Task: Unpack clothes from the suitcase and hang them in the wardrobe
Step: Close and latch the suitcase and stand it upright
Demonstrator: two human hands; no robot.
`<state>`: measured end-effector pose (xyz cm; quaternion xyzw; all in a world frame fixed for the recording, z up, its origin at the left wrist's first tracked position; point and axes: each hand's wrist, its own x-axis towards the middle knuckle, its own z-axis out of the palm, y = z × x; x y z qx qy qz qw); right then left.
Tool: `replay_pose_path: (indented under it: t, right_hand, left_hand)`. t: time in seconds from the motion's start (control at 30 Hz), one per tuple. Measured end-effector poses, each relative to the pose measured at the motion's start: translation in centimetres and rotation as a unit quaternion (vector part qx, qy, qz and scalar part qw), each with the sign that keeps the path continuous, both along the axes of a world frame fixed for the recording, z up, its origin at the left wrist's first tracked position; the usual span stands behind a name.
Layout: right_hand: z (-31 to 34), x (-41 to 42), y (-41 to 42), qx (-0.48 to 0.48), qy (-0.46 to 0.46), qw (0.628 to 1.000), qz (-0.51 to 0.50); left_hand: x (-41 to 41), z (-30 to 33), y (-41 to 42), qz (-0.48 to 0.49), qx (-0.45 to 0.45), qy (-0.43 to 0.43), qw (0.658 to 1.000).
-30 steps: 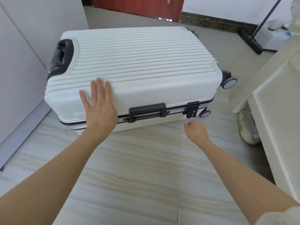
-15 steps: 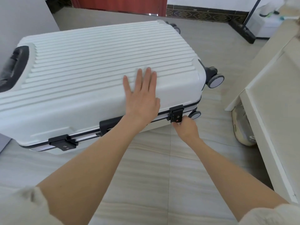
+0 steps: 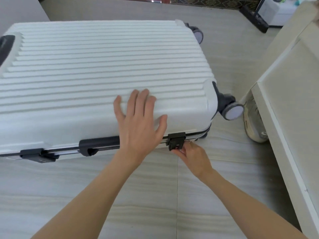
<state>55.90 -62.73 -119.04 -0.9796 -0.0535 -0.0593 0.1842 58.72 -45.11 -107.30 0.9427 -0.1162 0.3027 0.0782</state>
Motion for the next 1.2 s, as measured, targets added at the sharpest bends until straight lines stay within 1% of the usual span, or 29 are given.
replay_pose_path:
  t: [0.07, 0.17, 0.27, 0.33, 0.4, 0.47, 0.57, 0.63, 0.67, 0.7, 0.8, 0.83, 0.9, 0.97, 1.0, 1.07, 1.1, 1.17, 1.2]
  right_hand:
    - [0.1, -0.8, 0.4, -0.043, -0.002, 0.999, -0.016]
    - [0.2, -1.3, 0.7, -0.102, -0.029, 0.993, -0.057]
    - [0.3, -1.4, 1.1, -0.095, 0.001, 0.992, -0.08]
    - [0.9, -1.5, 1.5, -0.115, 0.013, 0.99, -0.084]
    - [1.5, -1.1, 1.6, -0.135, 0.058, 0.986, -0.083]
    - [1.9, -0.7, 1.5, -0.121, 0.131, 0.98, -0.085]
    - [2.9, -0.1, 1.3, -0.09, 0.206, 0.972, -0.07]
    - [3.8, 0.2, 1.3, -0.061, 0.281, 0.956, -0.061]
    - [4.2, 0.3, 1.5, -0.063, 0.303, 0.949, -0.049]
    - [5.0, 0.3, 1.9, -0.074, 0.316, 0.945, -0.033]
    - [7.8, 0.3, 3.5, -0.086, 0.315, 0.945, 0.023]
    - [8.9, 0.4, 4.2, -0.082, 0.31, 0.946, 0.039]
    - [11.9, 0.5, 6.2, -0.082, 0.246, 0.964, 0.06]
    - [15.1, 0.4, 8.6, -0.086, 0.125, 0.987, 0.061]
    - [16.2, 0.5, 9.9, -0.09, 0.05, 0.993, 0.058]
    - [17.7, 0.9, 12.6, -0.109, -0.094, 0.988, 0.055]
    - [18.1, 0.9, 13.8, -0.11, -0.143, 0.981, 0.067]
    - [18.7, 1.5, 17.2, -0.117, -0.19, 0.969, 0.107]
    - [19.0, 1.9, 18.9, -0.122, -0.154, 0.971, 0.136]
  left_hand:
    - [-0.5, -0.1, 0.8, -0.002, 0.004, -0.008, 1.0]
    - [-0.8, 0.2, 1.1, -0.009, 0.006, 0.014, 1.0]
    - [-1.1, 0.6, 0.8, -0.001, 0.008, 0.042, 0.999]
    - [-1.3, 0.7, 0.5, 0.002, 0.011, 0.05, 0.999]
    - [-1.5, 0.7, 0.4, 0.006, 0.023, 0.057, 0.998]
    - [-1.5, 0.7, 0.2, 0.011, 0.03, 0.066, 0.997]
    - [-1.6, 0.8, 0.4, 0.016, 0.05, 0.085, 0.995]
    - [-1.6, 0.6, 1.1, -0.003, 0.081, 0.092, 0.992]
    - [-1.5, 0.6, 1.8, -0.017, 0.094, 0.093, 0.991]
    - [-1.4, 0.8, 2.6, -0.033, 0.097, 0.092, 0.99]
    - [-1.2, 1.5, 4.7, -0.079, 0.099, 0.097, 0.987]
    - [-1.1, 1.6, 5.1, -0.087, 0.101, 0.104, 0.986]
    - [-1.3, 2.1, 6.8, -0.068, 0.082, 0.128, 0.986]
    - [-1.8, 2.8, 9.5, -0.013, 0.03, 0.148, 0.988]
    - [-2.0, 3.1, 11.2, 0.015, 0.006, 0.154, 0.988]
    - [-2.4, 3.3, 14.5, 0.06, -0.02, 0.171, 0.983]
    - [-2.8, 3.3, 16.2, 0.08, -0.022, 0.179, 0.98]
    - [-3.9, 3.6, 20.2, 0.113, -0.022, 0.178, 0.977]
    - [-4.5, 3.6, 21.8, 0.122, -0.023, 0.181, 0.976]
